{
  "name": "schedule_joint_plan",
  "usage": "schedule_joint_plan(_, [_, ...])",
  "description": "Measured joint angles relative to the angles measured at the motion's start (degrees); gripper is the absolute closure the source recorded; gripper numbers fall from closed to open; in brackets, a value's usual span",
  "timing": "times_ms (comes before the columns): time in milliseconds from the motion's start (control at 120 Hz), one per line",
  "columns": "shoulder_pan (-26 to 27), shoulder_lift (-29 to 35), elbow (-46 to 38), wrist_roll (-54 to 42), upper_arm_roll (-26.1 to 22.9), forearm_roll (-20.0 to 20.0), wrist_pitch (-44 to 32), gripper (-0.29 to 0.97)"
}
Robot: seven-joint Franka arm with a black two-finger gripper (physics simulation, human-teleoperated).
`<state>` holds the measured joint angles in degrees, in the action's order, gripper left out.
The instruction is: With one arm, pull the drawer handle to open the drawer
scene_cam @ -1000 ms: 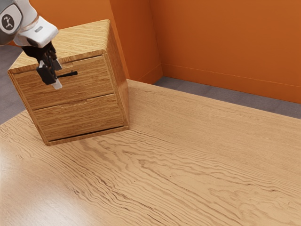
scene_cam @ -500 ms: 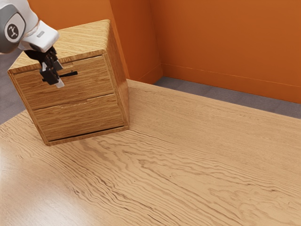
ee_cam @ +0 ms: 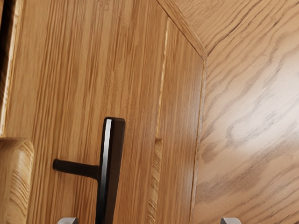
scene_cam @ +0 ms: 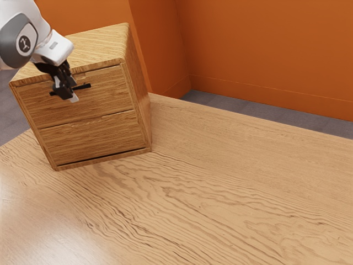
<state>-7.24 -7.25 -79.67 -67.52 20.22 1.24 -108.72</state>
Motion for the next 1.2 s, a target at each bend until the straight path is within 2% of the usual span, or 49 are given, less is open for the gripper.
schedule_joint_plan(558, [-0.1, -0.3, 0.5, -1.6, 0.3, -0.1, 0.2, 0.62])
schedule_joint_plan(1200, [0.7, 2.9, -2.7, -3.0, 0.4, 0.1, 2.4, 0.70])
